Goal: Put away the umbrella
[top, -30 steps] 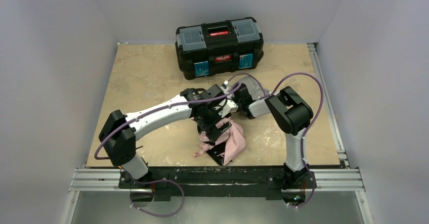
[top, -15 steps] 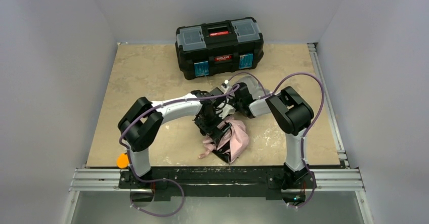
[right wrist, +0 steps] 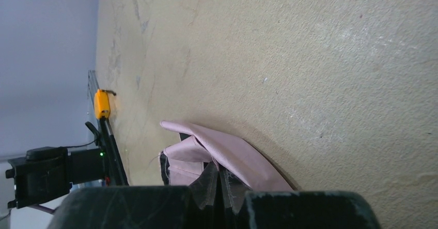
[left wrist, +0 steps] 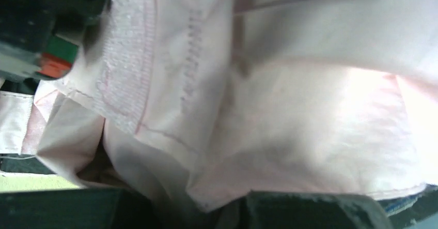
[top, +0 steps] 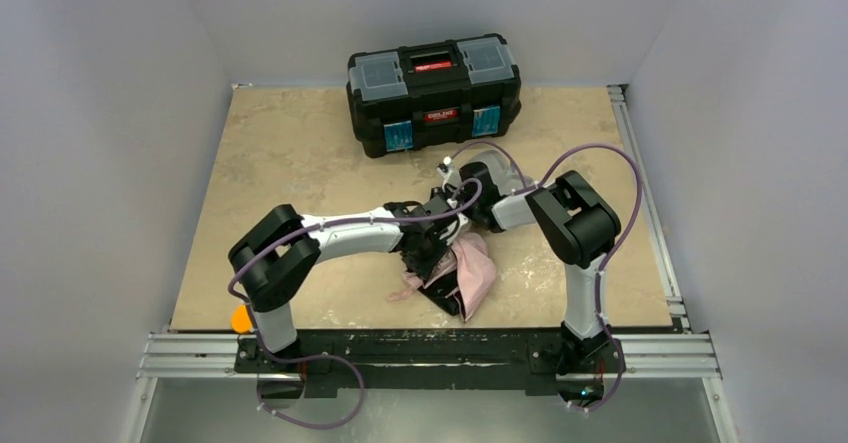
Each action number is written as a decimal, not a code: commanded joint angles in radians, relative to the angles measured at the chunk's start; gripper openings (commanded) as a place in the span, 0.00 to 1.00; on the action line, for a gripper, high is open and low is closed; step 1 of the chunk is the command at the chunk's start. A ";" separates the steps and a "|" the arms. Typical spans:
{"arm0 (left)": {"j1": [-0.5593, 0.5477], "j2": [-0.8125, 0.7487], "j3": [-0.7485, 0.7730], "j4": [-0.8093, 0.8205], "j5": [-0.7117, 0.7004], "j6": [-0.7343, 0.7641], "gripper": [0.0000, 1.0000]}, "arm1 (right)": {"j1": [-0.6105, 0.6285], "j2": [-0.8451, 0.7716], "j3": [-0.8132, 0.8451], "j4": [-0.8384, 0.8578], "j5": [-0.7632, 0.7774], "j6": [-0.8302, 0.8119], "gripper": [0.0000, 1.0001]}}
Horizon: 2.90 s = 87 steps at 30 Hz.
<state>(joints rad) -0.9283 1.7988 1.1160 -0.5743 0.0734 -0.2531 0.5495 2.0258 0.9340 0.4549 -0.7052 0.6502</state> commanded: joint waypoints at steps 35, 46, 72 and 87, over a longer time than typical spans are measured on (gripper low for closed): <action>-0.331 0.270 0.219 -0.493 -1.142 -0.410 0.00 | 0.009 0.037 0.333 -0.099 -0.004 0.122 0.00; -0.354 0.308 0.212 -0.351 -0.883 -0.233 0.16 | 0.025 0.067 0.038 -0.001 0.028 0.077 0.00; -0.002 -0.222 0.151 -0.255 -0.068 0.035 1.00 | 0.024 0.029 0.050 -0.037 0.047 0.024 0.00; 0.146 0.022 0.033 -0.065 0.127 -0.031 1.00 | 0.024 0.018 0.077 -0.079 0.041 0.008 0.00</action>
<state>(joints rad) -0.7837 1.7790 1.1847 -0.7219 0.1471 -0.2523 0.5667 2.0666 0.9981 0.4534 -0.6975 0.6987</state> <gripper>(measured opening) 0.998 0.001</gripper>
